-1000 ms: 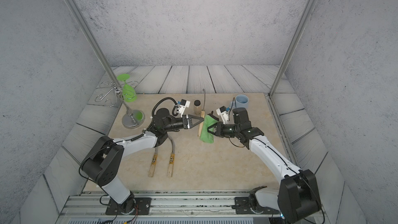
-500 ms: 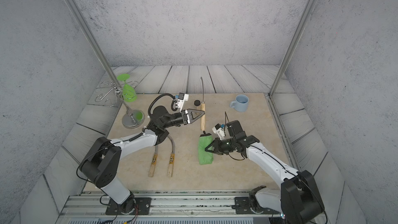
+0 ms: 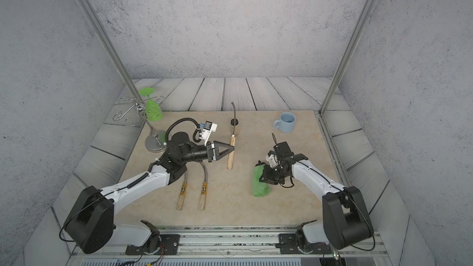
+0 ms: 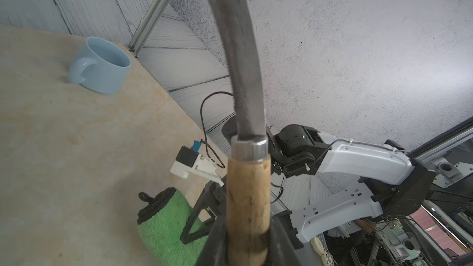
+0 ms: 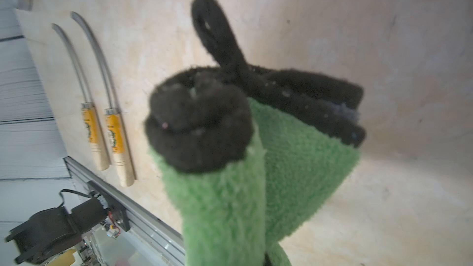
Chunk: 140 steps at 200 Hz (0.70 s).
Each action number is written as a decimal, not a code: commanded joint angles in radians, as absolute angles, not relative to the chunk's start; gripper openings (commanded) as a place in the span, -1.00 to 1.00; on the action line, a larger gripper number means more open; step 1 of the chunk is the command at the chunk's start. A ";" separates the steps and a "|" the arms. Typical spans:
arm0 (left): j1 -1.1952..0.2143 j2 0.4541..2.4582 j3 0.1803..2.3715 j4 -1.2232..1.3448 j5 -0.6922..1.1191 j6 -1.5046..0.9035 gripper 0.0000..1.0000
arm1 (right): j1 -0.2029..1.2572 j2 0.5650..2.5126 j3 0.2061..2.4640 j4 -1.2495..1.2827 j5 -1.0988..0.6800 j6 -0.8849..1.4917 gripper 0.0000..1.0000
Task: Wipe small sickles with rags
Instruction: Place the rag at the center of the board.
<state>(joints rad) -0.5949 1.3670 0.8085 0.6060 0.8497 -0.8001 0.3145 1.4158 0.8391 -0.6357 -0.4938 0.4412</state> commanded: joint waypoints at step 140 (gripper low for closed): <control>-0.589 1.350 0.721 0.579 0.846 -0.757 -1.00 | 0.305 1.527 1.034 -0.824 -0.246 0.351 0.32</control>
<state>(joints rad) -0.5949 1.3617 0.7300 0.5476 0.8417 -0.7666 0.3080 1.6211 0.9997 -0.7315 -0.3218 0.3637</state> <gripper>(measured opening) 0.249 0.651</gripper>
